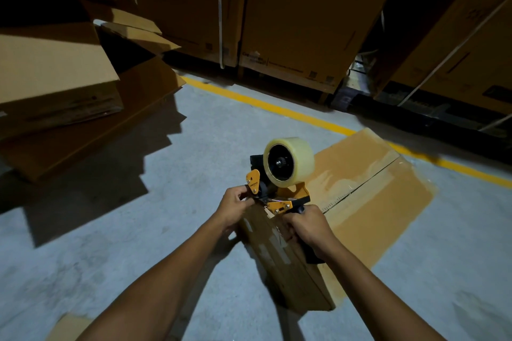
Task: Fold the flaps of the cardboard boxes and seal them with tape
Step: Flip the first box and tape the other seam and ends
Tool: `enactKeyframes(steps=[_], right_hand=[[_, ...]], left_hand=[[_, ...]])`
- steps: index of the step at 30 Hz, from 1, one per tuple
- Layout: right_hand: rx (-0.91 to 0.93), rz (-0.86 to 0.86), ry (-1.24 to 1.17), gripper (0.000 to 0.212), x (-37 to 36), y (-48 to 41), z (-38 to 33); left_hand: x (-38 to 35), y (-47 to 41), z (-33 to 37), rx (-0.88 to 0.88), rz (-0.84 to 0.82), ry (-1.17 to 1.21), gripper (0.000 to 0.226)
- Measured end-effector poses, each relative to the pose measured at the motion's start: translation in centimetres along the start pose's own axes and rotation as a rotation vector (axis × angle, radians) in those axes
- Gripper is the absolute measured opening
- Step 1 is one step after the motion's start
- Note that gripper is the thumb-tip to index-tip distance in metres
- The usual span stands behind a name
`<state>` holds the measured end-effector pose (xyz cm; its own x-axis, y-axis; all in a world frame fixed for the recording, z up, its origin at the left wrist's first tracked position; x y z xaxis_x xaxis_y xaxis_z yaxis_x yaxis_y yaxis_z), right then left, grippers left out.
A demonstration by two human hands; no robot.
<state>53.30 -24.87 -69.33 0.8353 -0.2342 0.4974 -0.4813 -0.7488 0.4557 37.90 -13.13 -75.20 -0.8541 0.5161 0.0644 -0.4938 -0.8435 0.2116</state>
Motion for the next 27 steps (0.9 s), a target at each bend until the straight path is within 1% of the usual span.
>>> enactKeyframes(steps=[1, 3, 4, 6, 8, 10, 11, 13, 15, 19, 23, 27], right_hand=[[-0.013, 0.002, -0.011, 0.018, 0.2, 0.2, 0.3], [-0.020, -0.001, -0.027, 0.018, 0.2, 0.5, 0.4], [-0.017, -0.004, -0.030, 0.018, 0.1, 0.6, 0.4], [-0.005, -0.007, -0.034, 0.016, -0.2, 0.8, 0.1], [0.005, -0.007, -0.026, 0.015, -0.6, 1.1, 0.0], [0.027, -0.010, -0.013, 0.020, -0.8, 1.4, -0.2], [0.037, -0.011, -0.003, 0.023, -0.8, 1.4, -0.3], [0.054, -0.014, 0.032, 0.023, -0.9, 1.2, -0.5], [0.083, -0.023, 0.092, 0.022, -0.9, 1.3, -0.7], [0.106, -0.030, 0.172, 0.014, -0.1, 2.5, 0.2], [0.069, -0.035, 0.261, 0.013, 0.8, 4.1, 2.6], [0.056, -0.045, 0.221, 0.011, 0.9, 4.5, 2.0]], left_hand=[[0.0, 0.0, 0.2, -0.018, -0.049, -0.050, 0.027], [0.3, -0.1, 0.5, -0.075, -0.109, -0.278, 0.036], [0.6, -0.1, 0.7, -0.119, -0.112, -0.404, 0.041], [1.1, 0.0, 1.2, -0.209, -0.066, -0.547, 0.046], [1.2, 0.3, 1.1, -0.247, -0.048, -0.623, 0.049], [1.0, 0.5, 0.7, -0.285, -0.046, -0.738, 0.049], [1.1, 0.6, 0.5, -0.305, -0.034, -0.806, 0.053], [1.5, 0.6, 0.3, -0.333, -0.005, -0.934, 0.069], [1.8, 0.7, 0.5, -0.362, 0.015, -1.017, 0.080], [2.2, 0.7, 1.2, -0.332, 0.015, -1.064, 0.087], [1.5, 1.1, 1.1, -0.292, -0.069, -1.130, 0.086], [-0.1, 2.0, 1.8, -0.412, -0.180, -1.379, 0.091]])
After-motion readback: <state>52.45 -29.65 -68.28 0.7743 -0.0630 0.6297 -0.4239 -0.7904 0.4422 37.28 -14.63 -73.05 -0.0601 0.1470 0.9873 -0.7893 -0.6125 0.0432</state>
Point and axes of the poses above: each hand's wrist, its own y-axis away from the middle knuckle, its own x-axis out of the back of the hand, z = x × y, the point moved 10 cm from there along -y, towards the middle knuckle, and after that the axes turned 9 degrees about -y, right-handed, at the moved point
